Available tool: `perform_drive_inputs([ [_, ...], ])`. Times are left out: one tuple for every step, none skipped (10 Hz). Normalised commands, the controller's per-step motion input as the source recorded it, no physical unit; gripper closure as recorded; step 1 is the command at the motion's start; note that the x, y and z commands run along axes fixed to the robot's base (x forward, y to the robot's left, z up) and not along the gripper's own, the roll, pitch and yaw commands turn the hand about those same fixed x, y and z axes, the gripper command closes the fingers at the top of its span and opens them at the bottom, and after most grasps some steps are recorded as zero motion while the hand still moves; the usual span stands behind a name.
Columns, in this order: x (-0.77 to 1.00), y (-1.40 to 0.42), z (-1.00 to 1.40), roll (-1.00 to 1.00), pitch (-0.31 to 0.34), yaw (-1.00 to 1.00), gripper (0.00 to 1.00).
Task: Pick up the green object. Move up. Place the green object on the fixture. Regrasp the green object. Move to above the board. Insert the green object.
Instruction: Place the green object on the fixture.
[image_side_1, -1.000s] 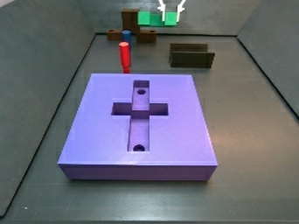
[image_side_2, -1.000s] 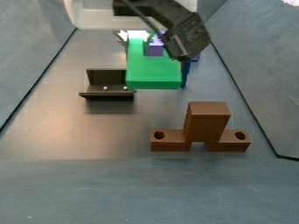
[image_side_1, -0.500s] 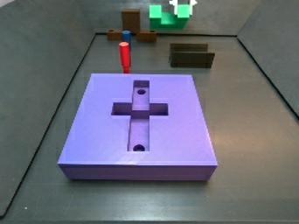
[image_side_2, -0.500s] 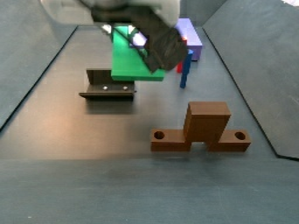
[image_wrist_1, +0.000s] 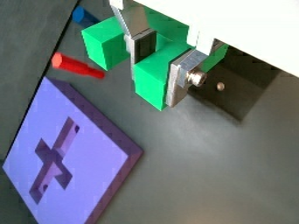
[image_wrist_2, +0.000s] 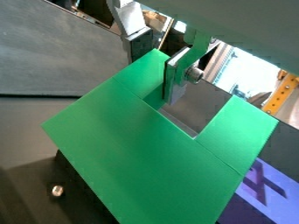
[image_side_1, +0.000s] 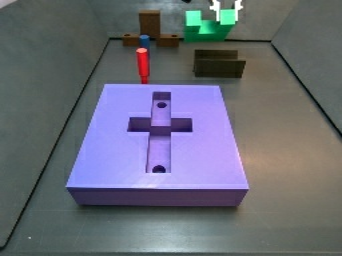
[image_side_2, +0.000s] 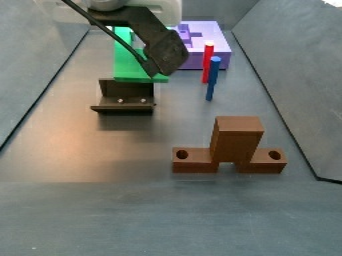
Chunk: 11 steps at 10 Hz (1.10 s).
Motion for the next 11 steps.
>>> perform_drive_inputs([
  [1.0,-0.24,0.0,0.33,0.0,0.0,1.0],
  [1.0,-0.1,0.0,0.36,-0.006,0.0,1.0],
  [1.0,0.0,0.0,0.49,0.0,0.0,1.0],
  [1.0,0.22,-0.31,0.27,0.223,-0.02,1.0],
  [1.0,0.07,-0.43,-0.28,0.177,-0.15,1.0],
  [0.88,0.03,-0.42,-0.55,0.16,-0.21,1.0],
  [0.79,0.08,-0.34,-0.66,0.186,-0.18,1.0],
  [0.85,0.04,-0.14,-0.63,0.034,-0.35,1.0],
  [1.0,0.16,0.0,-0.3,0.057,-0.23,1.0],
  [1.0,0.26,0.0,0.0,0.1,-0.16,1.0],
  [0.94,0.08,0.0,0.54,0.089,-0.13,1.0],
])
